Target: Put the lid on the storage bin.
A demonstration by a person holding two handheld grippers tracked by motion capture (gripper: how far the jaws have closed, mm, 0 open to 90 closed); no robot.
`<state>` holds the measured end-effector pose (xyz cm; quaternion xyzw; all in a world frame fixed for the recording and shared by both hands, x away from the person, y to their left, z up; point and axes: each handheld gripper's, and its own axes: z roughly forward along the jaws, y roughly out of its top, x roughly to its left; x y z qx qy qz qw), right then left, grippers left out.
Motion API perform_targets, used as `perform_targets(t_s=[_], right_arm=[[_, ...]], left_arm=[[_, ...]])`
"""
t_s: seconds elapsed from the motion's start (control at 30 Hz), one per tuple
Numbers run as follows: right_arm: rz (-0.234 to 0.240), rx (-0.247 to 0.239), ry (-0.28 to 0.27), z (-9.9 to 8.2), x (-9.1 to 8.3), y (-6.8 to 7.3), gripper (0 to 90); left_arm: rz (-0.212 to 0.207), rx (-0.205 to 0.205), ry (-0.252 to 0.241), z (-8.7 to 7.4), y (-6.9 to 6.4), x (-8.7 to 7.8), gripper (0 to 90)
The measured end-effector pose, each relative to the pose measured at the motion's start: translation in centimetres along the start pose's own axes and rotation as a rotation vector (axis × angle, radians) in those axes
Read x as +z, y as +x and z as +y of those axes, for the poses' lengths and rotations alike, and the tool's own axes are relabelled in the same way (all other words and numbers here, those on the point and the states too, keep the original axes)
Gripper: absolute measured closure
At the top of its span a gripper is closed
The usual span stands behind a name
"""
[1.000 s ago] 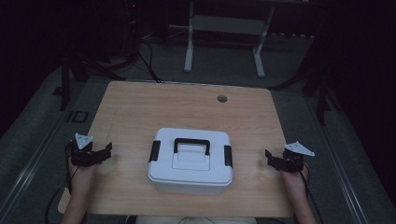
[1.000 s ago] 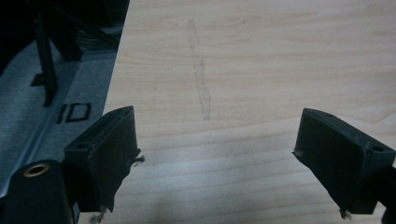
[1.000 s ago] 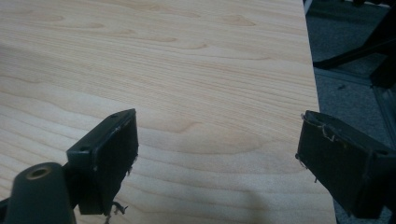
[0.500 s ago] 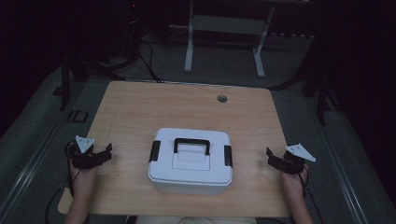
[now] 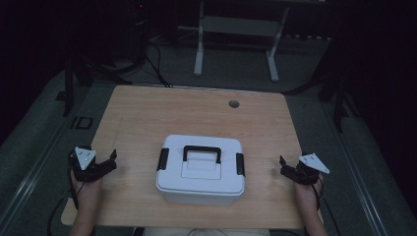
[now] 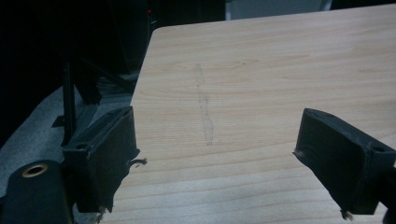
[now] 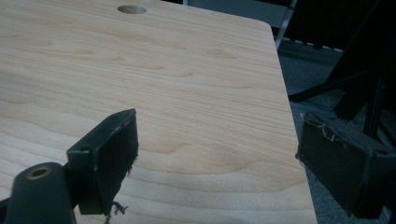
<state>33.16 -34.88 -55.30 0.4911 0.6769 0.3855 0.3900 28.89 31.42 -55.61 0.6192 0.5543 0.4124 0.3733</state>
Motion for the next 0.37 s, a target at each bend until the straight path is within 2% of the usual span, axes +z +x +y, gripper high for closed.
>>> perform_targets(t_s=[0.2,0.37], right_arm=[[-0.005,0.017,-0.036,0.03,-0.31,-0.19,12.3],[-0.004,0.022,-0.039,0.0,-0.38,-0.29,12.2]], left_arm=[[-0.02,0.023,-0.033,-0.21,-0.31,-0.19,12.4],[-0.026,0.023,-0.031,-0.32,-0.36,-0.15,12.2]])
